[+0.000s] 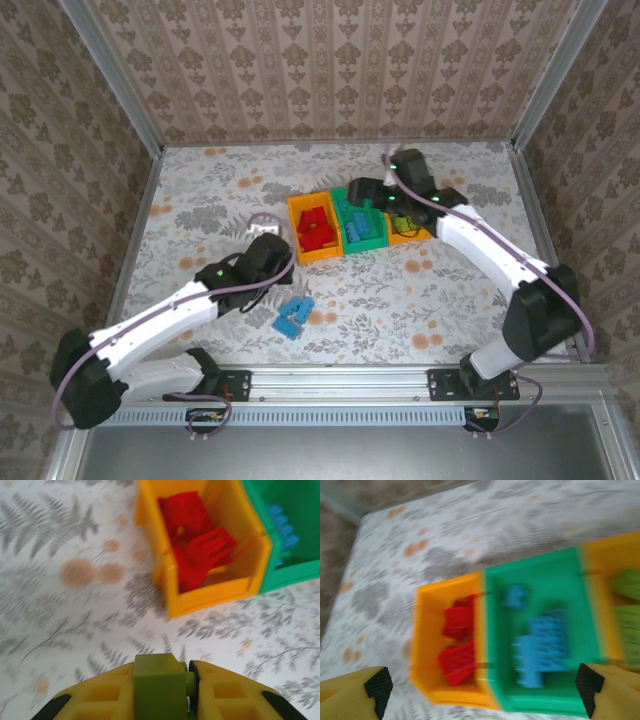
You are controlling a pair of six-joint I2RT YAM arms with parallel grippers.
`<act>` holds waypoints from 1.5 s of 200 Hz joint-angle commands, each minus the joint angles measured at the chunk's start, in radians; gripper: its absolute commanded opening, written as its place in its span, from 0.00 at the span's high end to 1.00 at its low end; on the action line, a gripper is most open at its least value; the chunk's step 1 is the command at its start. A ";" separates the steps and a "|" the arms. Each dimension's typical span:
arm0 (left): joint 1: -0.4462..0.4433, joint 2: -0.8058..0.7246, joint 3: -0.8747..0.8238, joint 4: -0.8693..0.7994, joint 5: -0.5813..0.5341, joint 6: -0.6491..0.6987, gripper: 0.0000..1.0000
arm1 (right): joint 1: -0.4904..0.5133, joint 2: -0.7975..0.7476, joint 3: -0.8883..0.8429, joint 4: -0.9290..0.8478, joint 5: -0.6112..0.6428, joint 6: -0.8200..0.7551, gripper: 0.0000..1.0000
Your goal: Sort the legos into containers by color
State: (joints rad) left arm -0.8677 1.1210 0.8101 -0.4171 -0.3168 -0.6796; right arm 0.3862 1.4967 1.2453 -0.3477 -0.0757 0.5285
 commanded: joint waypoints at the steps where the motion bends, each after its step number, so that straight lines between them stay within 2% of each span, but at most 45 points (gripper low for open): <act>1: 0.006 0.123 0.133 0.159 0.121 0.145 0.78 | -0.097 -0.116 -0.117 -0.080 0.104 0.015 0.01; 32: 0.003 0.333 0.330 0.265 0.267 0.217 0.79 | -0.252 -0.234 -0.284 -0.123 0.111 0.016 0.00; 60: -0.004 0.521 0.510 0.336 0.395 0.260 0.79 | -0.340 -0.309 -0.409 -0.122 0.110 0.028 0.00; 84: -0.002 0.685 0.654 0.396 0.507 0.272 0.79 | -0.385 -0.353 -0.475 -0.125 0.104 0.044 0.00; 118: 0.026 0.920 0.888 0.414 0.668 0.240 0.79 | -0.392 -0.393 -0.523 -0.142 0.079 0.042 0.00; 174: 0.077 1.214 1.262 0.293 0.758 0.147 0.76 | -0.392 -0.488 -0.605 -0.119 -0.003 0.041 0.00; 193: 0.087 1.276 1.339 0.258 0.768 0.125 0.76 | -0.392 -0.514 -0.625 -0.126 -0.029 0.034 0.00; 227: 0.088 1.313 1.371 0.250 0.756 0.114 0.73 | -0.392 -0.548 -0.647 -0.136 -0.057 0.028 0.00; 300: 0.090 1.321 1.373 0.221 0.731 0.117 0.44 | -0.392 -0.561 -0.652 -0.142 -0.065 0.033 0.01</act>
State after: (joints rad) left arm -0.7780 2.4268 2.1483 -0.1772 0.4118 -0.5629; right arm -0.0021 0.9524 0.6044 -0.4679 -0.1207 0.5571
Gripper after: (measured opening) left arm 0.527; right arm 0.993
